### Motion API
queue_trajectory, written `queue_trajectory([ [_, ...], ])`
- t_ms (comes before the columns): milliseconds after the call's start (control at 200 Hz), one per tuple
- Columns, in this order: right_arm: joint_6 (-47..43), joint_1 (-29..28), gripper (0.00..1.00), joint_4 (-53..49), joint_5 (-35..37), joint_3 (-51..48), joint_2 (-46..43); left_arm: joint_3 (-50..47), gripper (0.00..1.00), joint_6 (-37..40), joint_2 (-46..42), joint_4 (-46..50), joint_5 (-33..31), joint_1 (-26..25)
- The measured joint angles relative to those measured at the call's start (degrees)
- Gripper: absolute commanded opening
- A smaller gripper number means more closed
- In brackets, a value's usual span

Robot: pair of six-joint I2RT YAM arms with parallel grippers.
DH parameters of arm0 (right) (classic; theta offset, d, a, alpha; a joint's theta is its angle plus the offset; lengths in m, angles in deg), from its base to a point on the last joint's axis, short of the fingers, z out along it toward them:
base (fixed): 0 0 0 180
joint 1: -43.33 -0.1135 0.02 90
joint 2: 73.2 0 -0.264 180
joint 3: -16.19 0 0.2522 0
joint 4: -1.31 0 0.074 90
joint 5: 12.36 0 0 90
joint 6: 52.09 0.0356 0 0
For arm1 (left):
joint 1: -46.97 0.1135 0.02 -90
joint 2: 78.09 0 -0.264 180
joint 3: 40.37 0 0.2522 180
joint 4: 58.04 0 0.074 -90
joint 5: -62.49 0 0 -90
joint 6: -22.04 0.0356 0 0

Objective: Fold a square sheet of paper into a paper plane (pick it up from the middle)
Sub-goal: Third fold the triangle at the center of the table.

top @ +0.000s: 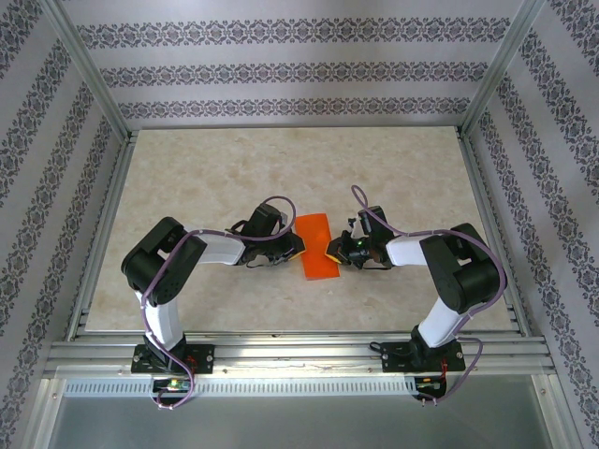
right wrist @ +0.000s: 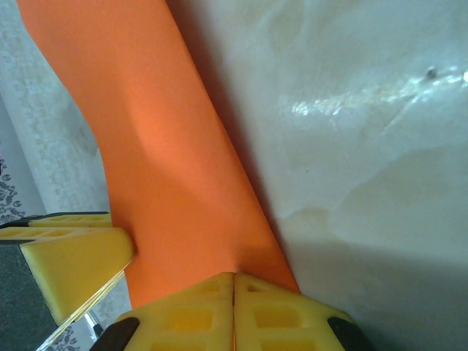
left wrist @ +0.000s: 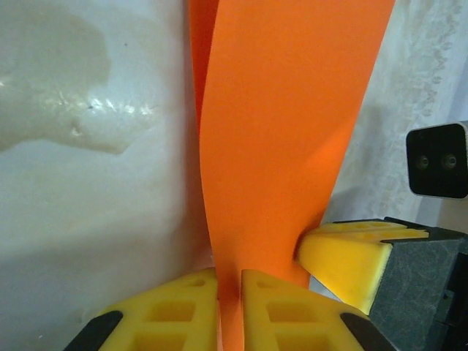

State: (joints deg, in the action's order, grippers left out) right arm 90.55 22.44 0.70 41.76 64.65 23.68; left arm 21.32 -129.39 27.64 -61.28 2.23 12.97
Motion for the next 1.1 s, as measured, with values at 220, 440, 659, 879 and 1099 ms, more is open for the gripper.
queue_trajectory([
  [220, -0.3, 0.0, 0.14, 0.0, 0.0, 0.0, -0.3, -0.1, 0.07, -0.4, -0.2, -0.2, -0.2, 0.0],
  [440, -4.5, -1.8, 0.25, -4.1, 1.6, 0.0, -4.7, -2.8, 0.03, -0.4, -4.7, -0.2, -1.6, 0.0],
  [659, -17.9, -10.2, 0.33, -9.1, 13.5, 0.7, -16.2, -7.0, 0.03, -0.8, -11.4, -0.1, -2.8, 0.7],
  [879, -42.4, -28.9, 0.43, -3.2, 30.7, -3.7, -24.8, -8.4, 0.01, -0.9, -15.7, 3.3, -3.9, 2.5],
  [1099, -58.1, -37.6, 0.47, 2.1, 38.6, -7.8, -23.7, -8.4, 0.0, -1.3, -15.9, 4.8, -3.9, 3.0],
])
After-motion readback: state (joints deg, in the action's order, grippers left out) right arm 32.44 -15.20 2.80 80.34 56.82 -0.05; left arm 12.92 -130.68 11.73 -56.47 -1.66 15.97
